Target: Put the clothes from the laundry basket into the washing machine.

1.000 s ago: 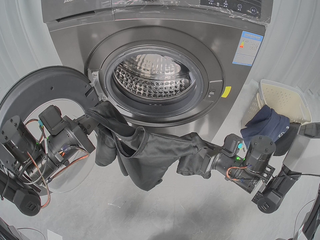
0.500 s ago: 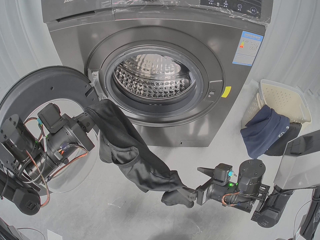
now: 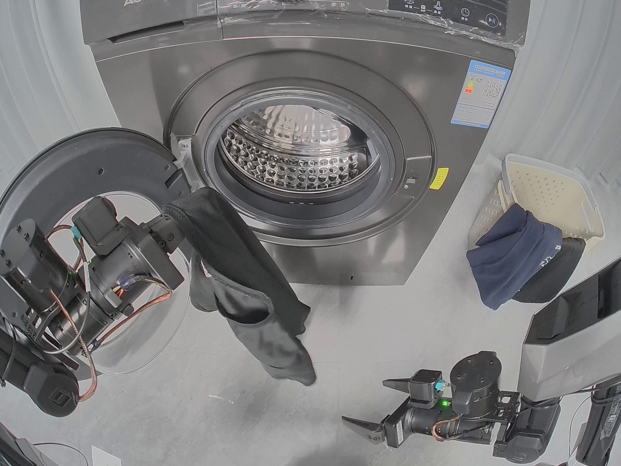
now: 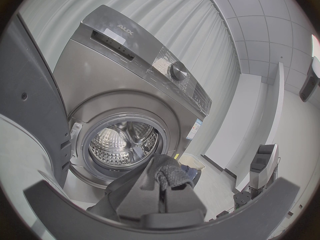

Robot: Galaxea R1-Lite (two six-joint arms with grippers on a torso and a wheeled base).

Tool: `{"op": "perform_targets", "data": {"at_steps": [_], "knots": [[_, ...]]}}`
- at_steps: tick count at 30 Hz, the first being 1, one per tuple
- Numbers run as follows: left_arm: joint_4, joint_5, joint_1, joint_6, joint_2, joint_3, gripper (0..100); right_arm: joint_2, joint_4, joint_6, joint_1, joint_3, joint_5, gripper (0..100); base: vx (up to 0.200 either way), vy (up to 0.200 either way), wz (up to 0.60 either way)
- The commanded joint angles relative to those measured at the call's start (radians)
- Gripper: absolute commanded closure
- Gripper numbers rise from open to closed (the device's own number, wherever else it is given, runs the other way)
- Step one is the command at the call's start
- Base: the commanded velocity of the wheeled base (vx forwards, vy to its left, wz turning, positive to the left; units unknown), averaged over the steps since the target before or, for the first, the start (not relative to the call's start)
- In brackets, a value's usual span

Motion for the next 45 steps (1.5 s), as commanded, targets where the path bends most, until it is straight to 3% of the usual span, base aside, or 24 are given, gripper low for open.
{"op": "perform_targets", "data": {"at_steps": [1,12,23,27,34,45], "knots": [[0.001,0.005,-0.006,0.001,0.0,0.004,100,0.014,0.0,0.001,0.011,-0.028,0.0,0,0.0,0.0,0.0],[0.001,0.008,-0.012,0.007,0.011,0.005,100,0.02,0.0,-0.004,0.06,-0.296,-0.001,0,0.0,0.0,0.0],[0.002,0.009,-0.012,0.007,0.014,0.001,100,0.032,0.001,0.001,0.154,-0.422,0.006,0,0.0,0.0,0.0],[0.002,0.009,-0.012,0.007,0.014,0.002,100,0.063,0.001,-0.001,0.163,-0.46,0.006,0,0.0,0.0,0.0],[0.002,0.009,-0.012,0.007,0.014,0.001,100,0.144,0.031,-0.015,0.148,-0.629,0.013,0,0.0,0.0,0.0],[0.001,0.009,-0.012,0.007,0.014,0.002,100,0.19,0.095,-0.016,0.155,-0.776,0.014,0,0.0,0.0,0.0]]}}
